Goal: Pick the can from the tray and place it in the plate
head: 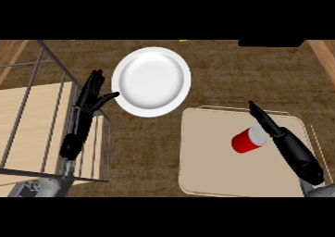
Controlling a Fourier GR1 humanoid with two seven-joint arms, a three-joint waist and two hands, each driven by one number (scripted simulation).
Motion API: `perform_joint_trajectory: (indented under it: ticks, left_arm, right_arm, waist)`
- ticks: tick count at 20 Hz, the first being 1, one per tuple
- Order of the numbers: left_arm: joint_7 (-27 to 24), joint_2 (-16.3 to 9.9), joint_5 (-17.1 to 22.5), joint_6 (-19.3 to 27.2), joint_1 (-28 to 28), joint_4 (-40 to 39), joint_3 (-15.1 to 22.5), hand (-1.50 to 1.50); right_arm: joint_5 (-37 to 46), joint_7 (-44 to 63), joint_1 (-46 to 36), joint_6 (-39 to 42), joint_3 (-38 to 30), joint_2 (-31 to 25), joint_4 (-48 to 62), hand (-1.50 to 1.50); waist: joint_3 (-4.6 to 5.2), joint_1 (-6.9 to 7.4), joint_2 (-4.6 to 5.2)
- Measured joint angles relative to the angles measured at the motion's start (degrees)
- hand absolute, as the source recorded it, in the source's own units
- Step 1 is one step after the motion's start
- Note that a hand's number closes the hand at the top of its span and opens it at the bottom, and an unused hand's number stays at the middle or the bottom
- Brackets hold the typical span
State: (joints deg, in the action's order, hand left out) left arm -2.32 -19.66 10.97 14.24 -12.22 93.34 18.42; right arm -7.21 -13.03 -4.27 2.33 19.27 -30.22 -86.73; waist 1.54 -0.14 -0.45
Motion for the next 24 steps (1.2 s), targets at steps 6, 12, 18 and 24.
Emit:
perform_joint_trajectory:
  ticks: [6, 12, 18, 24]
  left_arm:
    - [-5.34, -4.22, -0.16, -13.84, -2.66, -3.51, 1.03, 0.0]
    - [-6.73, -4.27, -8.99, -10.41, -3.66, -7.73, 1.17, 0.0]
    - [-9.34, -0.74, -9.34, -7.31, -2.0, -6.73, -0.31, 0.0]
    - [-9.21, 1.16, -9.81, -6.98, -2.11, -7.37, -1.3, 0.0]
  right_arm:
    - [-11.07, 0.27, -3.34, 10.46, -0.9, 1.58, -2.98, 1.5]
    - [2.87, -5.32, -8.5, 4.89, -6.25, -8.3, -4.84, 1.5]
    - [-8.16, -11.03, -3.4, 7.87, -7.59, -0.11, -1.11, -1.5]
    - [-6.36, -17.06, -3.28, 15.36, -6.4, -4.43, 0.02, -1.5]
  waist:
    - [-1.35, 1.7, 0.79]
    - [-2.03, 2.78, 0.0]
    - [-3.12, 3.6, 1.1]
    - [-2.98, 3.88, 0.74]
